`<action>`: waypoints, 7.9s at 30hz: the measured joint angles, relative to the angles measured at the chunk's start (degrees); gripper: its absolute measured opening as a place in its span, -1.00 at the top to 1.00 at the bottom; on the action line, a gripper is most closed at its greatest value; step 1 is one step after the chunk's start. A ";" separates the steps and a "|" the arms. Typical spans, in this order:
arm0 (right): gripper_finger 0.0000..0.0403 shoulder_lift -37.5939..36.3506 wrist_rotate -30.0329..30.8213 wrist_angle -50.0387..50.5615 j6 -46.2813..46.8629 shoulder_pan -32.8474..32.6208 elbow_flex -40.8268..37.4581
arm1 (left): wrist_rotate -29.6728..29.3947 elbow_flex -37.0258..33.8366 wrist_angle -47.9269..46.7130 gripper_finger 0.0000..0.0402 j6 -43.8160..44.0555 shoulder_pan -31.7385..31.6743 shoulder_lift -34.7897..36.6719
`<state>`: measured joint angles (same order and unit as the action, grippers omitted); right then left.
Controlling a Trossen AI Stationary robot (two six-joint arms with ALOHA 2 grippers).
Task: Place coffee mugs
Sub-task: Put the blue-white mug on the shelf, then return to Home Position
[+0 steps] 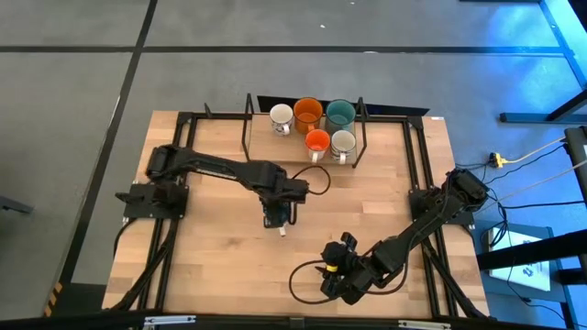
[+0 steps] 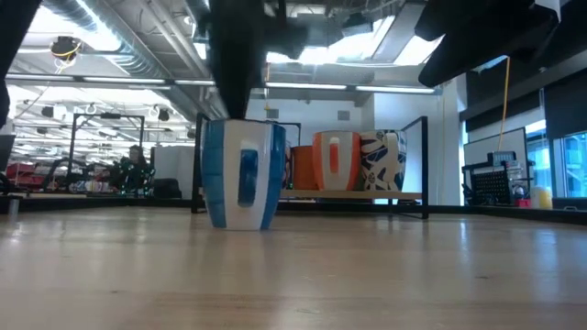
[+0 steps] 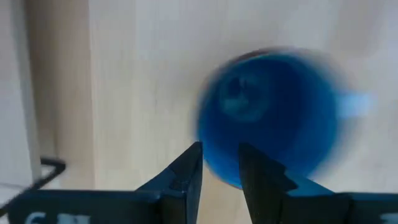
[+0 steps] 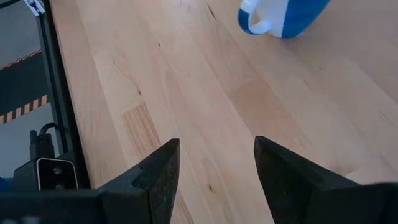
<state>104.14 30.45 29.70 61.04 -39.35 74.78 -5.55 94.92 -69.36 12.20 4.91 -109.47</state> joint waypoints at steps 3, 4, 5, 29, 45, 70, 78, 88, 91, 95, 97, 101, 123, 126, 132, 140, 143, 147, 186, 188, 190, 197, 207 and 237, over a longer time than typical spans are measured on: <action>0.04 0.00 0.02 -0.08 -1.04 0.00 0.00 | -1.62 0.62 1.01 0.52 0.37 2.31 5.34; 0.04 0.00 0.02 -0.10 -1.07 0.05 0.00 | -2.43 0.48 0.79 0.52 0.70 3.22 7.40; 0.04 0.00 -0.01 -0.11 -1.06 0.26 0.00 | -3.00 0.05 0.85 0.52 0.77 4.11 9.61; 0.04 10.26 7.82 -20.45 -6.37 8.80 2.73 | -8.65 -38.73 18.26 0.51 24.05 25.59 49.50; 0.04 24.09 7.40 9.91 15.49 13.88 28.17 | -10.35 -38.74 13.72 0.51 16.68 25.62 51.14; 0.20 36.41 36.67 0.05 17.02 10.90 28.09 | -10.22 -38.74 13.68 0.51 9.49 25.64 51.12; 0.84 36.41 38.43 0.56 16.45 10.91 28.11 | -10.25 -38.74 13.68 0.51 8.49 25.64 51.12; 0.85 33.99 36.39 4.48 16.32 12.15 28.11 | -10.22 -38.74 13.24 0.51 8.05 25.64 51.12; 0.85 31.95 37.82 7.48 16.32 13.05 28.11 | -9.96 -38.74 12.94 0.51 8.21 25.64 52.00; 0.85 29.60 39.82 9.58 16.00 15.08 28.11 | -10.01 -38.72 12.67 0.51 8.65 25.64 54.55; 0.85 28.99 40.20 9.98 15.02 16.40 28.11 | -10.24 -38.74 12.67 0.51 8.94 25.64 56.09; 0.85 27.66 40.46 9.95 14.53 19.86 28.11 | -11.36 -38.72 12.71 0.51 9.70 25.61 58.76; 0.85 27.46 35.98 9.85 7.98 34.44 28.11 | -13.31 -38.72 12.75 0.51 9.69 25.61 62.03; 0.85 27.45 34.78 9.86 7.65 35.59 28.11 | -13.50 -38.72 12.76 0.51 9.69 25.62 62.03; 0.85 27.47 32.84 8.76 8.16 36.81 28.11 | -13.54 -38.72 12.78 0.51 9.68 25.60 62.01; 0.70 27.48 31.52 7.99 8.29 37.27 28.13 | -13.54 -38.72 12.80 0.51 9.73 25.60 62.01; 0.55 28.13 30.67 7.67 8.30 37.29 28.17 | -13.55 -38.72 12.81 0.51 9.71 25.60 61.98; 0.40 28.15 29.31 7.69 8.30 37.26 28.17 | -13.85 -38.72 12.82 0.51 9.71 25.61 61.96; 0.87 -39.05 -19.14 -30.29 -39.99 30.75 -21.80 | -1.95 -64.47 58.23 0.98 -9.46 9.97 84.08; 0.86 -44.43 -19.54 -35.31 -40.52 30.72 -29.15 | -4.78 -65.20 58.01 0.99 -8.38 8.97 85.38; 0.86 -49.94 -19.41 -39.59 -40.48 30.71 -36.17 | -7.60 -65.53 56.61 0.98 -8.16 8.47 86.56; 0.86 -65.30 -15.08 -38.84 -37.54 30.72 -52.05 | -12.30 -65.52 55.93 0.91 -8.30 8.33 87.19; 0.86 -82.67 -19.97 -38.85 -43.78 30.75 -65.97 | -10.80 -67.65 55.81 0.90 -11.25 6.76 88.85; 0.86 -103.95 -28.34 -31.21 -58.04 30.75 -74.31 | -3.29 -85.34 64.73 0.90 -9.76 4.21 109.33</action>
<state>0.19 2.11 -1.51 3.01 -8.60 0.48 -8.84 9.59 -4.62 2.45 9.11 -0.14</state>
